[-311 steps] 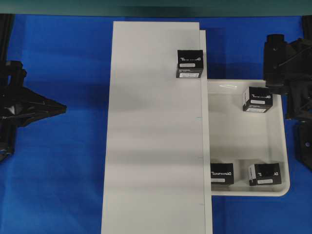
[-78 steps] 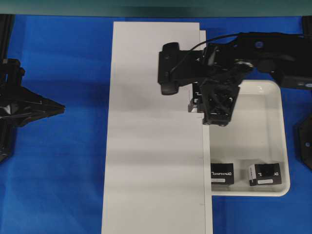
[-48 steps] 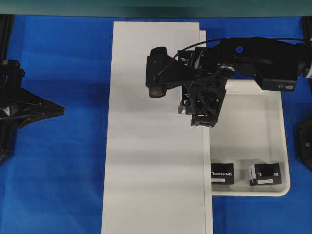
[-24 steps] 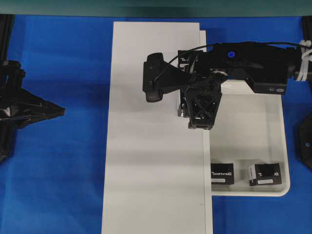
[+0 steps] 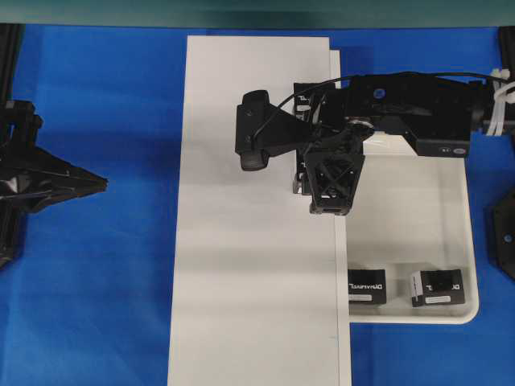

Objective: Place the box from the white plastic tray onto the white base.
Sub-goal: 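Lower the box onto the white base and open the right gripper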

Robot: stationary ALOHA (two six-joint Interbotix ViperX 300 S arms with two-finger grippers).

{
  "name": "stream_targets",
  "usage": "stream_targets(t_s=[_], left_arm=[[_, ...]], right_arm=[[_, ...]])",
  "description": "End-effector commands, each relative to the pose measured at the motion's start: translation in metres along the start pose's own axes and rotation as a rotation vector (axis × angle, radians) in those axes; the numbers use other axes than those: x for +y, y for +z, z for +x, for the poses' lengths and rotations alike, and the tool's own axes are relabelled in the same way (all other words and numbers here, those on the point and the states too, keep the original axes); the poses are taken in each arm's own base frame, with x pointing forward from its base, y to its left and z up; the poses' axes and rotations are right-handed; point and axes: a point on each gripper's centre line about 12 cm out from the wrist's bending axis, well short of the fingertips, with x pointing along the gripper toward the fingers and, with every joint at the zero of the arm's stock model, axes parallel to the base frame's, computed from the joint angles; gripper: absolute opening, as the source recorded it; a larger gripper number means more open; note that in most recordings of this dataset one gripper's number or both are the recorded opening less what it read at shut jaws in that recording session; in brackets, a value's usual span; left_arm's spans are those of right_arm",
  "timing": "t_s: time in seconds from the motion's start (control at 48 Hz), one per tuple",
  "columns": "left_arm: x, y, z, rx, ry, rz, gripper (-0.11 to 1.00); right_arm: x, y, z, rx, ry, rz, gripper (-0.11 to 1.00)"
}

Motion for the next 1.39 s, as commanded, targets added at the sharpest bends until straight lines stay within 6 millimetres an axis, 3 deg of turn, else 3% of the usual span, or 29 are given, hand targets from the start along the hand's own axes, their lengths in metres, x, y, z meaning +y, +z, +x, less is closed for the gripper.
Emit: stream_targets(t_s=[0.0,0.791,0.853,0.937,1.02,1.374], left_arm=[[-0.0007,0.0107,0.0018,-0.029,-0.003,0.002,-0.07],[-0.0046,0.0112,0.0025,-0.025,-0.022,-0.002,-0.07],[-0.0050,0.0109,0.0028,-0.023,-0.023,0.000,-0.07],[-0.0049,0.0112,0.0025,-0.025,-0.023,0.000,-0.07],[-0.0049,0.0112,0.0025,-0.025,-0.023,0.000,-0.07],[-0.0050,0.0109,0.0028,-0.023,-0.023,0.000,-0.07]], right_arm=[[0.0018,0.0017,0.0047,0.008,0.001,-0.006,0.61],[-0.0015,0.0028,0.0079,-0.003,-0.002,0.011,0.59],[-0.0009,0.0026,0.0079,0.000,-0.002,0.009,0.65],[-0.0008,0.0020,0.0079,0.005,-0.001,0.008,0.83],[0.0005,0.0019,0.0085,0.009,0.001,0.003,0.94],[0.0035,0.0029,0.0064,0.003,-0.003,-0.007,0.96]])
